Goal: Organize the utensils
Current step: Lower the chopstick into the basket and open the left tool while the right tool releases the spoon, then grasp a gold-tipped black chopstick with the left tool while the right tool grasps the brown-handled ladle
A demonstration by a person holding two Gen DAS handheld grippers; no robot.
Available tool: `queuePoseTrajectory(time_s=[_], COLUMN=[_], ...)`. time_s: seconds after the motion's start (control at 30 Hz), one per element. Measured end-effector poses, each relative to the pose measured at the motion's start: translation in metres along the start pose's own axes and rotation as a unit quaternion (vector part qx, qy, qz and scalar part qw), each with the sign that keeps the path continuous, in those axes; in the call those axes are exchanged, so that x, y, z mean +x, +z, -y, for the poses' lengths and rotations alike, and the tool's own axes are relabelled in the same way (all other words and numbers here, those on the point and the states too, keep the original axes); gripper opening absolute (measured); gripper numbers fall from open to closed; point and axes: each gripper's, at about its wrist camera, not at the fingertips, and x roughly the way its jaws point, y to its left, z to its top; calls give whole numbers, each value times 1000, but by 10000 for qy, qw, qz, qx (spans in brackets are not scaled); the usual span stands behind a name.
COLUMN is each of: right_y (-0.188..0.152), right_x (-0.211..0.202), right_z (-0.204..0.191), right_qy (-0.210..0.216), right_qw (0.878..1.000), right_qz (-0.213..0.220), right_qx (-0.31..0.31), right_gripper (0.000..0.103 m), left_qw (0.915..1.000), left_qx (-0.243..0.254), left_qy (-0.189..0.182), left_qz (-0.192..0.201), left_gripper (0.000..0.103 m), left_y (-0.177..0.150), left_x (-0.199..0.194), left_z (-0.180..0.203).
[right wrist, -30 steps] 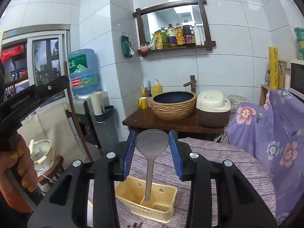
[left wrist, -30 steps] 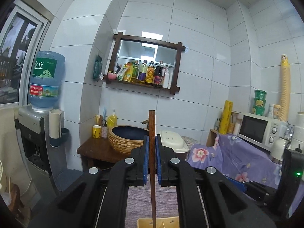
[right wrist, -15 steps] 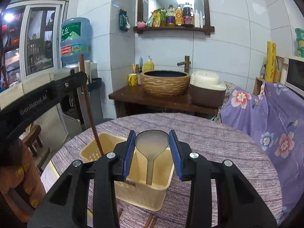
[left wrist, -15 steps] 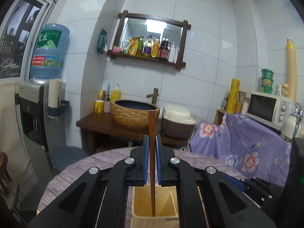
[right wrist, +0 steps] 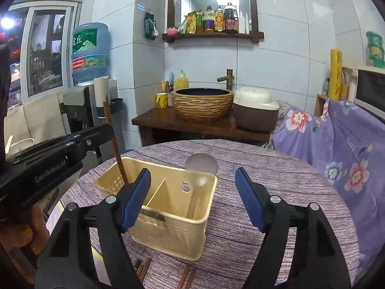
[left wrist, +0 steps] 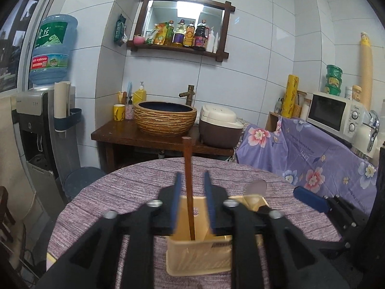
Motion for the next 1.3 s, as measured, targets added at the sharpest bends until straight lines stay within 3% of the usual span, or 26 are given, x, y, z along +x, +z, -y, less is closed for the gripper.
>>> queuePoseTrajectory(time_s=[0.03, 0.23, 0.4, 0.63, 0.8, 1.07, 1.3], right_y=[-2, -31, -75, -141, -168, -178, -178], right_x=[-6, -39, -56, -62, -57, -32, -36], right_z=[1, 7, 9, 18, 18, 2, 7], right_qy=[-50, -197, -413, -550, -621, -895, -952], right_qw=[10000, 9994, 9960, 9830, 9724, 9591, 9578], right_qz=[-19, -297, -796, -1659, -2089, -2568, -2677], right_qx=[7, 11, 8, 558, 835, 786, 433], right_gripper=[72, 73, 74, 74, 73, 73, 71], left_qw=[10000, 9990, 9935, 9795, 9752, 9760, 9739], left_qx=[9, 3, 137, -60, -257, -161, -179], left_qy=[1, 112, 174, 142, 264, 263, 234], left_qz=[-13, -427, -1115, -2011, -2181, -2154, -2251], left_gripper=[50, 56, 55, 41, 40, 40, 40], left_y=[-2, -33, -80, -144, -167, -168, -171], left_x=[-5, -37, -50, -51, -55, -59, -56], left_z=[0, -5, -8, -15, -17, -10, -11])
